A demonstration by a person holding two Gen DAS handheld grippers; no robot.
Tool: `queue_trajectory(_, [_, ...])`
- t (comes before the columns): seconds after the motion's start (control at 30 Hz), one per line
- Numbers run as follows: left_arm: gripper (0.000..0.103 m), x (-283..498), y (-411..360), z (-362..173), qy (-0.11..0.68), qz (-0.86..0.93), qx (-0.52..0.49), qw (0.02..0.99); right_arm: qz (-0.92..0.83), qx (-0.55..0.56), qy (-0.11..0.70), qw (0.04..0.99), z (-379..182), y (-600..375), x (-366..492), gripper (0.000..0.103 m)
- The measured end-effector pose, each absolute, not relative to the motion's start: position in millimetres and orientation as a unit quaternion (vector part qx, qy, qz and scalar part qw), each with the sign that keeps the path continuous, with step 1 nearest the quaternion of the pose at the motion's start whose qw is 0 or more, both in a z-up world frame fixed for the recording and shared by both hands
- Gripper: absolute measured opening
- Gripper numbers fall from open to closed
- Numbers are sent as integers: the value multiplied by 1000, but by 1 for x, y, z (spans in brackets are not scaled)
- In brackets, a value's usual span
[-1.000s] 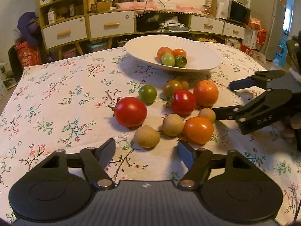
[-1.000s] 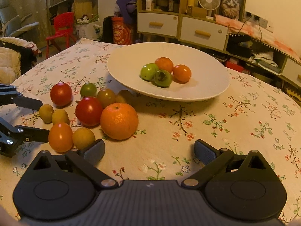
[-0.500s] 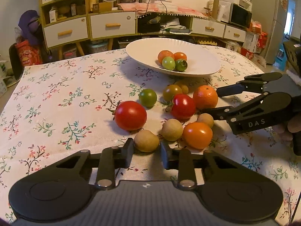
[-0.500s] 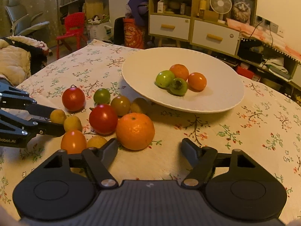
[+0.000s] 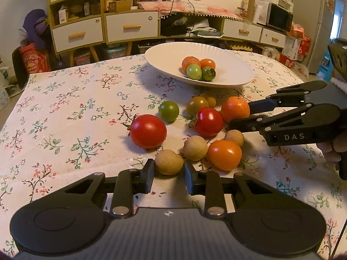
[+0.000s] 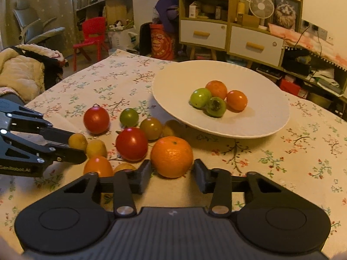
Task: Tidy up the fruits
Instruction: 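Reach the left tool toward a brown kiwi while the right tool approaches a tangerine, then close the left tool on the brown kiwi while the right tool grasps the tangerine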
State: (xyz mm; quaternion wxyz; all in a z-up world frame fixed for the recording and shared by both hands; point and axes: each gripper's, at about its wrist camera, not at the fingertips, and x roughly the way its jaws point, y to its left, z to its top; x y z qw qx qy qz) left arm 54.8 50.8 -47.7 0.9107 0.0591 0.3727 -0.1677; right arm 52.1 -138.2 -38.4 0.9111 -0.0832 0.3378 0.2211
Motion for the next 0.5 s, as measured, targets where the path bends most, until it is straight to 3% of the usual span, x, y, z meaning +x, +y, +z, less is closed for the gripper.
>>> queue_trajectory(0.5, [17,55,45,-37,367,-174,53,912,224,-74,330,914,-30,-143,48,36])
